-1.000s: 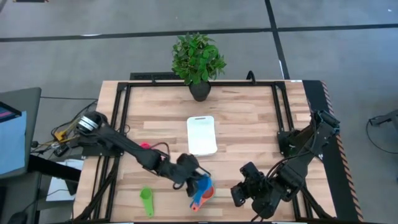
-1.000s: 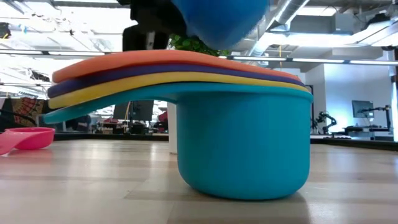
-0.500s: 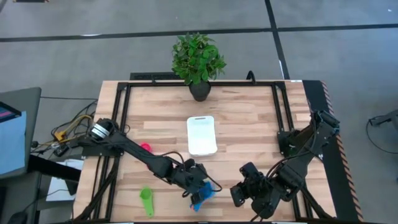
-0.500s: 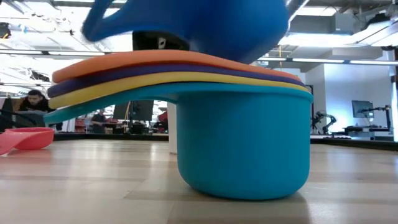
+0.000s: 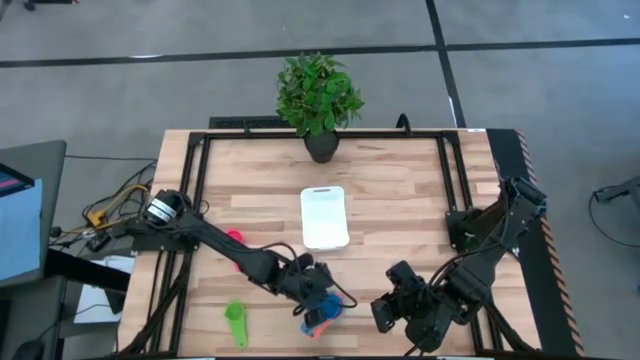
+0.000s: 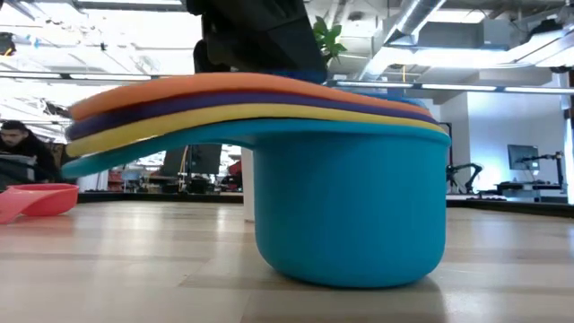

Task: Nest measuring cups in basket
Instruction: Stack the blue measuring cup on top of the orange measuring cup, then stack the pink measuring cup on top of the blue measuring cup

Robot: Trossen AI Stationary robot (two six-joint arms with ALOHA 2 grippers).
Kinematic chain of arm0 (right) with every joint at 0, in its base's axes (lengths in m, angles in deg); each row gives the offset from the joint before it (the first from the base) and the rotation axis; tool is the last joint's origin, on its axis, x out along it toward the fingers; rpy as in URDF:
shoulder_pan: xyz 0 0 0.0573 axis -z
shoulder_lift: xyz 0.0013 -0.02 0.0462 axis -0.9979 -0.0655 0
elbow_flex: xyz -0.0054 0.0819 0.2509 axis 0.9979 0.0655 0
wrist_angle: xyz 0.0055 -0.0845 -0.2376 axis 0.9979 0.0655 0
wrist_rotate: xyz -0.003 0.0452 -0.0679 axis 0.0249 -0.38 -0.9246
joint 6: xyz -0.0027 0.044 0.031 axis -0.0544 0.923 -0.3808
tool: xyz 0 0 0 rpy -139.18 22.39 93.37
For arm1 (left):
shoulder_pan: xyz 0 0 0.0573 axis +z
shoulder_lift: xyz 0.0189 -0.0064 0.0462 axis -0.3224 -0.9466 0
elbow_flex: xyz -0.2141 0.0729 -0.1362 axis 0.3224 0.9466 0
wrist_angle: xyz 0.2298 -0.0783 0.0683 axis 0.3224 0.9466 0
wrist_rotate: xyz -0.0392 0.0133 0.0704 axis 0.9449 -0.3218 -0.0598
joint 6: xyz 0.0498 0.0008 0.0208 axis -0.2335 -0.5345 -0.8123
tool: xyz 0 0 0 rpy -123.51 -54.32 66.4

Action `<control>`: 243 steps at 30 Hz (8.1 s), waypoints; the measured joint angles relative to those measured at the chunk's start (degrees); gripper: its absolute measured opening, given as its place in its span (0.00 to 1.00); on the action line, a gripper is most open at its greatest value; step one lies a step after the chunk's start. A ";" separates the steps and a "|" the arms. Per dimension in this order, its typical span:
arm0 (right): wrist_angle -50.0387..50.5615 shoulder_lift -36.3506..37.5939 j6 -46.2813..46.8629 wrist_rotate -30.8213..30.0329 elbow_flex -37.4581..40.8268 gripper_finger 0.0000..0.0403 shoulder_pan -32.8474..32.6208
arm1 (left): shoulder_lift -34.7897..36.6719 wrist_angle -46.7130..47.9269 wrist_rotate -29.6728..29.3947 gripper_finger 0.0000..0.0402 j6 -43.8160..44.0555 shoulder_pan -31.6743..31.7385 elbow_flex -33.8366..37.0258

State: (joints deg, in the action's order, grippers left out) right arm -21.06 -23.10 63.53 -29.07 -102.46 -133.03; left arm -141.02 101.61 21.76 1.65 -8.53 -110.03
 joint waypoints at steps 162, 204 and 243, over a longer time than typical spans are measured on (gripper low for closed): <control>-32.10 28.11 -54.88 38.76 51.25 0.65 57.15 | 34.79 39.15 11.16 0.43 27.26 23.33 36.71; -34.93 28.13 -53.30 41.08 51.25 0.65 61.57 | 45.18 32.20 14.38 0.43 40.58 14.41 43.64; -34.70 28.20 -63.42 48.14 51.28 0.64 76.78 | 45.13 16.31 5.81 0.01 18.80 26.23 42.62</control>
State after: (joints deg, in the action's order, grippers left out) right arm -55.76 5.09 0.11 19.07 -51.18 -56.25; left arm -95.88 117.92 27.57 20.45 17.70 -67.41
